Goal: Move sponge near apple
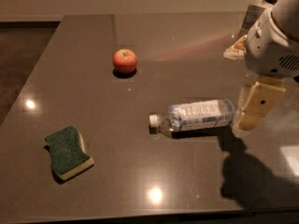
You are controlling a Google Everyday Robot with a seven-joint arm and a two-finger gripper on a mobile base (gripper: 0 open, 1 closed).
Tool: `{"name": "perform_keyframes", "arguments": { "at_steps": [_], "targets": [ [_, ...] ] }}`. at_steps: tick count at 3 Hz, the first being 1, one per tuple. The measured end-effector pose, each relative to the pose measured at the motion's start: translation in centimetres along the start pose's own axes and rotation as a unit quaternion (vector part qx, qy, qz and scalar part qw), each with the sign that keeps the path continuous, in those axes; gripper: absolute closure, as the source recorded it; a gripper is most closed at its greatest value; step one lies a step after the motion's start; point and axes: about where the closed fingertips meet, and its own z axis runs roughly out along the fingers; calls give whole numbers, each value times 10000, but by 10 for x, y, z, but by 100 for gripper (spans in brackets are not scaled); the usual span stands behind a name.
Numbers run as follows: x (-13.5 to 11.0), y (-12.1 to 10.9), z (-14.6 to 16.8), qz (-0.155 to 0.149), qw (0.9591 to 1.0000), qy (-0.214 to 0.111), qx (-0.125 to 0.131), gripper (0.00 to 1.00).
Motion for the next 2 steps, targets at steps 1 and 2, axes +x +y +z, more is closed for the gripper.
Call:
{"name": "perform_keyframes", "arguments": {
  "at_steps": [1,2],
  "targets": [
    [-37,17,24,-103,9997,-131,-180,0],
    [-82,30,55,19,9984,-355,-447,0]
  ]
}}
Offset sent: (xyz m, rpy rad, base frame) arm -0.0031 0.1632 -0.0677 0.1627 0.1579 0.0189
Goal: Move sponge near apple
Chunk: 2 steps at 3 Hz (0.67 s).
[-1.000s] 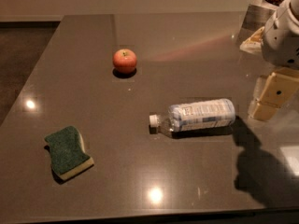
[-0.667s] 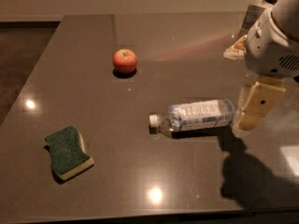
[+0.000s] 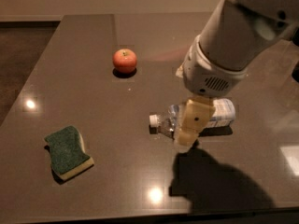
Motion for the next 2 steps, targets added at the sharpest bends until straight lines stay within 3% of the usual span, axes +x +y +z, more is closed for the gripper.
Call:
{"name": "perform_keyframes", "arguments": {
  "at_steps": [2],
  "targets": [
    [-85,30,48,155,9961,-736,-460,0]
  ]
}}
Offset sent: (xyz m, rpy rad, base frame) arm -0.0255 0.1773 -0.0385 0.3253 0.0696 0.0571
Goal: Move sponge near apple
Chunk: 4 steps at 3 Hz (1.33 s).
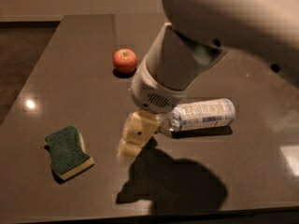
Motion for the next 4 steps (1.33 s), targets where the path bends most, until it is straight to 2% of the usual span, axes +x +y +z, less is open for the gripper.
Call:
{"name": "perform_keyframes", "arguments": {
  "at_steps": [1,2,3,4],
  "targets": [
    [-42,20,41,-174,9987,-482,-81,0],
    [-59,29,64,-251,9974,-658,-122,0],
    [-72,39,87,-371,9968,-670,-225,0],
    [-80,47,106,-447,9966,-603,-351,9]
  ]
}}
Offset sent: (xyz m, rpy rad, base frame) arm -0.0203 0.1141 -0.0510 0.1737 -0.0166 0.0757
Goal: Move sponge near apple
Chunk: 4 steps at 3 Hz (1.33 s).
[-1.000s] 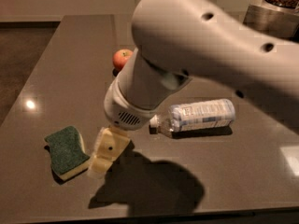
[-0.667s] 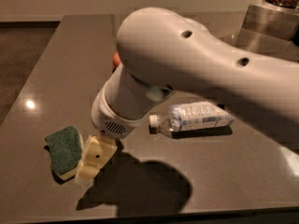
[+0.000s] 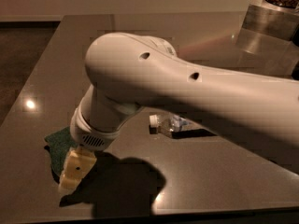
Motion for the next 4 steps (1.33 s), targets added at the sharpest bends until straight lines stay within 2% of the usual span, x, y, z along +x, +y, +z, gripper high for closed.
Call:
{"name": "perform_keyframes", "arguments": {
  "at_steps": [1,2,3,4],
  "targets": [
    [-4,0,11,17,9999,39,-113,27],
    [-7,-11,7,90,9998,-4,-157,50],
    [-11,-36,-13,226,9997,-92,-2,74],
    [-12,-74,-40,433,9984,-208,310,96]
  ]
}}
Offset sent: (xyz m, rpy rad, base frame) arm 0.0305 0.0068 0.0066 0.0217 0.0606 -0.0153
